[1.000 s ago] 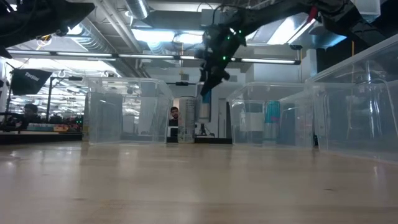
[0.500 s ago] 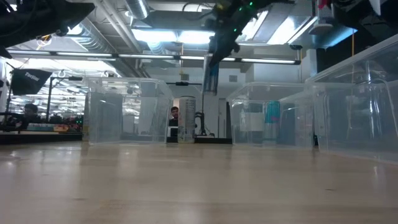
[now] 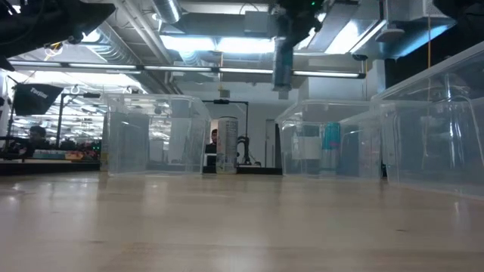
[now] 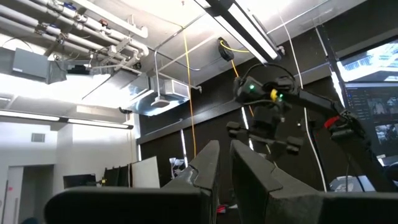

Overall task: Sort soda cans
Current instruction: Put the blue soda can into the top right transparent bin

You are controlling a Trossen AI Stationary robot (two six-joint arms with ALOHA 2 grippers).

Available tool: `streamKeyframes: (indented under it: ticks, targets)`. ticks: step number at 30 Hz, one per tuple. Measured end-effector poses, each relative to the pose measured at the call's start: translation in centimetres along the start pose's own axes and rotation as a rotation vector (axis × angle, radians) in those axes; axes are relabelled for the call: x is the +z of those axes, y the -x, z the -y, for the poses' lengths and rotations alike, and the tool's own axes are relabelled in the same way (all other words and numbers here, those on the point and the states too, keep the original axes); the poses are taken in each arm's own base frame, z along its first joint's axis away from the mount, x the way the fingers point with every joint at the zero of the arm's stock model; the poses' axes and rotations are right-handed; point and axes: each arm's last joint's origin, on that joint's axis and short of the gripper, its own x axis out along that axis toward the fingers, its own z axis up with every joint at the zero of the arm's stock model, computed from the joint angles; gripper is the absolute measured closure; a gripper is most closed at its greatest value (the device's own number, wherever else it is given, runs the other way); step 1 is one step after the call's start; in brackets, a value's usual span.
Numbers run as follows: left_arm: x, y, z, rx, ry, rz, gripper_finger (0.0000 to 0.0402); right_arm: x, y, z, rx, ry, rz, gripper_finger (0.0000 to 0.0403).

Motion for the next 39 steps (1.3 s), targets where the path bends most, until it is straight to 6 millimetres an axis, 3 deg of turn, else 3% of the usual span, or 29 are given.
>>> streamKeyframes:
  ticks: [6, 14, 21, 33, 39]
  targets:
    - [0.0, 0.0, 0.0, 0.000, 0.007, 0.000, 0.0370, 0.4, 1.3, -1.8, 0.040, 0.028, -0.099, 0.0157]
    - [0.0, 0.0, 0.0, 0.000, 0.015, 0.000, 0.0370, 0.8, 0.9, -3.2, 0.068, 0.066, -0.204, 0.0157]
    - [0.0, 0.0, 0.0, 0.000, 0.023, 0.000, 0.0370, -0.1, -3.0, -4.1, 0.153, 0.099, -0.262, 0.0157]
    - [0.0, 0.0, 0.0, 0.000, 0.027, 0.000, 0.0370, -4.8, -10.5, -4.6, 0.225, 0.073, -0.263, 0.0157]
    - [0.0, 0.0, 0.0, 0.000, 0.027, 0.000, 0.0370, -6.0, -12.7, -5.1, 0.240, 0.070, -0.188, 0.0157]
